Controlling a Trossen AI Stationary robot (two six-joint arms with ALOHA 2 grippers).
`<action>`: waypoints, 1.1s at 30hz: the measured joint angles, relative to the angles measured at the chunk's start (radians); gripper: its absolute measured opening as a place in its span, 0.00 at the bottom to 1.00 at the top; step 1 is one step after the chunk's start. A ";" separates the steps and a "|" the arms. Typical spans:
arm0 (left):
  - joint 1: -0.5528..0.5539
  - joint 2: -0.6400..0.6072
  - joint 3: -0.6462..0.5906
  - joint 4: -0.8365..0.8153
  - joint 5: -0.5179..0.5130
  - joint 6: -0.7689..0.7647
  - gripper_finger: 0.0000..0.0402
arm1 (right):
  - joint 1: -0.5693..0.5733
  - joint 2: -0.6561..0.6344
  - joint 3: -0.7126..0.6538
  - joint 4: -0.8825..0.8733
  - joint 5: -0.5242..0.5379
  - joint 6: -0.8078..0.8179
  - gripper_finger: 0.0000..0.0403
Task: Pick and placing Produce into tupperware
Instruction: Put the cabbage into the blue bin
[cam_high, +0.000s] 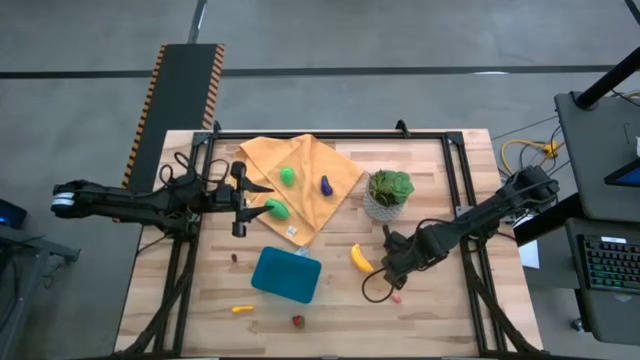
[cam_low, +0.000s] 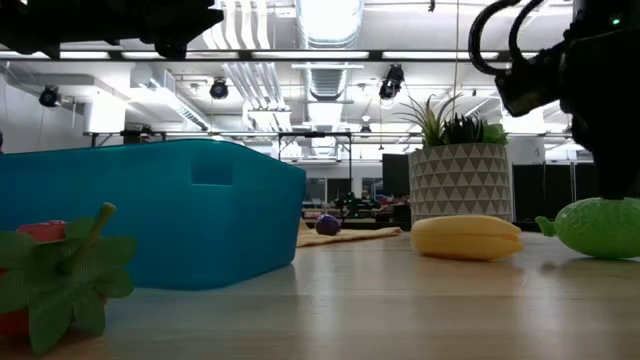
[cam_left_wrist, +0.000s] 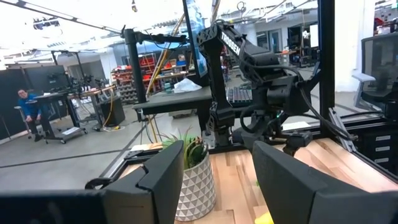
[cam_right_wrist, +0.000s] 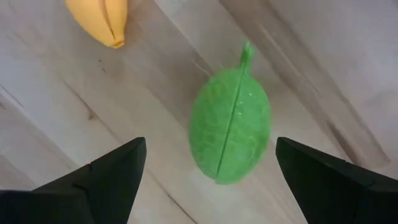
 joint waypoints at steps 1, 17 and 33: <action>0.000 0.000 -0.001 0.000 0.000 0.000 0.44 | 0.000 0.000 -0.010 0.022 0.000 0.000 0.87; 0.000 0.009 -0.003 0.026 0.001 -0.004 0.44 | 0.000 0.004 -0.085 0.120 0.034 -0.018 0.87; 0.000 0.013 -0.003 0.026 0.001 -0.003 0.44 | -0.002 0.084 -0.083 0.166 0.045 -0.074 0.87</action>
